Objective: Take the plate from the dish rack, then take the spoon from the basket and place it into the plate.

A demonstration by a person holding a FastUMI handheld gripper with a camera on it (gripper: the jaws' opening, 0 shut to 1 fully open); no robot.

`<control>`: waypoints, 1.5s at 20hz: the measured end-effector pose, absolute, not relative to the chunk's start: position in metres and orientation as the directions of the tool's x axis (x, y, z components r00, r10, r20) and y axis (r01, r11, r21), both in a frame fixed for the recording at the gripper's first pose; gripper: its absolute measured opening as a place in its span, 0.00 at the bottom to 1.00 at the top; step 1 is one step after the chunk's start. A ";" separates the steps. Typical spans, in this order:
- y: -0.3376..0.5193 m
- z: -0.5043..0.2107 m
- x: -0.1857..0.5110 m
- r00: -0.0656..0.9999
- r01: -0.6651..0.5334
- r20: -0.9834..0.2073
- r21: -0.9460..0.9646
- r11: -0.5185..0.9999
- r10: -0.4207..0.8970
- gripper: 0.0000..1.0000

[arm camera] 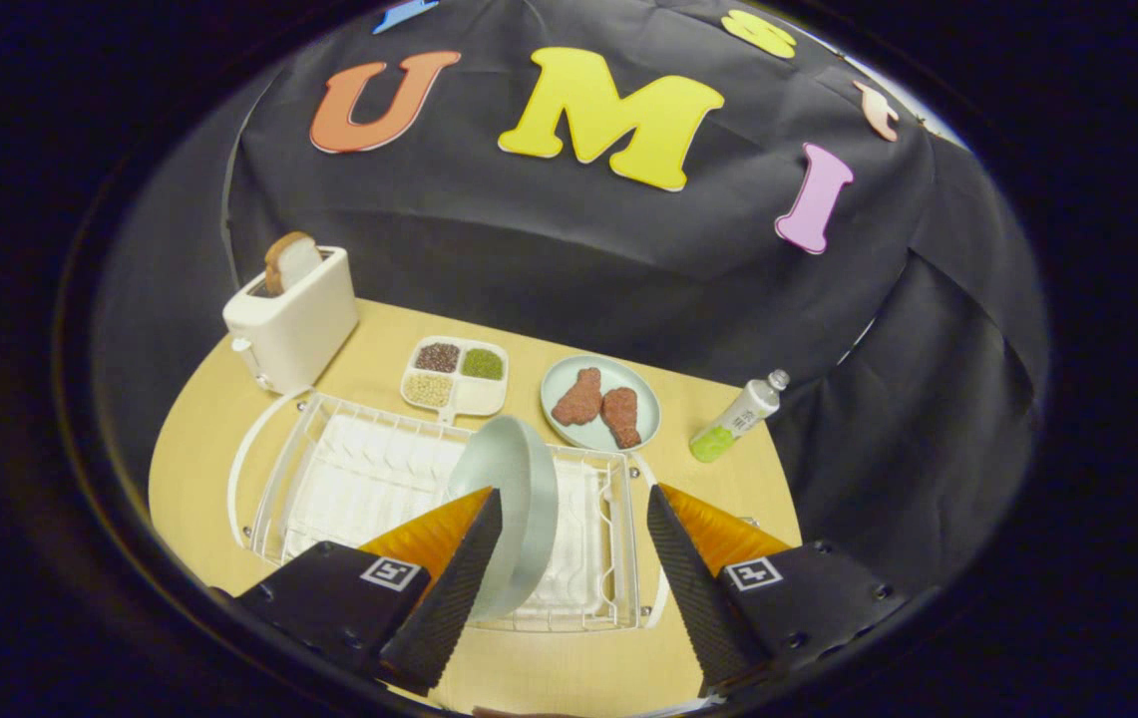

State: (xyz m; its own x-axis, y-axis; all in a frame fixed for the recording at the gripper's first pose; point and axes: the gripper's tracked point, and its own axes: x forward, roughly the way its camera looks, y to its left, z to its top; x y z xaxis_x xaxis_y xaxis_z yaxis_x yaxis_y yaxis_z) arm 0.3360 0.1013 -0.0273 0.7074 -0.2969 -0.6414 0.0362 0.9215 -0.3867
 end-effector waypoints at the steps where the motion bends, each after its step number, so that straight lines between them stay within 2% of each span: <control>1: 0.099 -0.029 0.340 0.687 0.062 -0.640 -0.422 0.904 -0.346 0.90; 5: 0.098 -0.045 0.347 0.567 0.111 -0.682 -0.492 0.863 -0.461 0.75; 7: 0.091 -0.048 0.348 0.514 0.123 -0.675 -0.553 0.824 -0.529 0.74; 10: 0.093 -0.049 0.357 0.512 0.108 -0.659 -0.586 0.803 -0.550 0.72; 12: 0.097 -0.051 0.359 0.508 0.107 -0.662 -0.587 0.803 -0.551 0.57; 16: 0.100 -0.055 0.356 0.488 0.119 -0.662 -0.595 0.795 -0.569 0.12; 19: 0.108 -0.047 0.351 0.500 0.137 -0.627 -0.624 0.770 -0.597 0.07; 24: 0.116 -0.031 0.343 0.522 0.163 -0.561 -0.674 0.720 -0.643 0.07; 27: 0.110 -0.005 0.342 0.559 0.207 -0.461 -0.727 0.654 -0.689 0.07; 30: 0.109 0.007 0.330 0.565 0.209 -0.464 -0.719 0.663 -0.682 0.07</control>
State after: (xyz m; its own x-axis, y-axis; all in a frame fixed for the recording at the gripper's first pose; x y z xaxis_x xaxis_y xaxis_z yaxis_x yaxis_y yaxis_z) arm 0.3303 0.1085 0.0075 0.5654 -0.6819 -0.4641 0.2086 0.6625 -0.7194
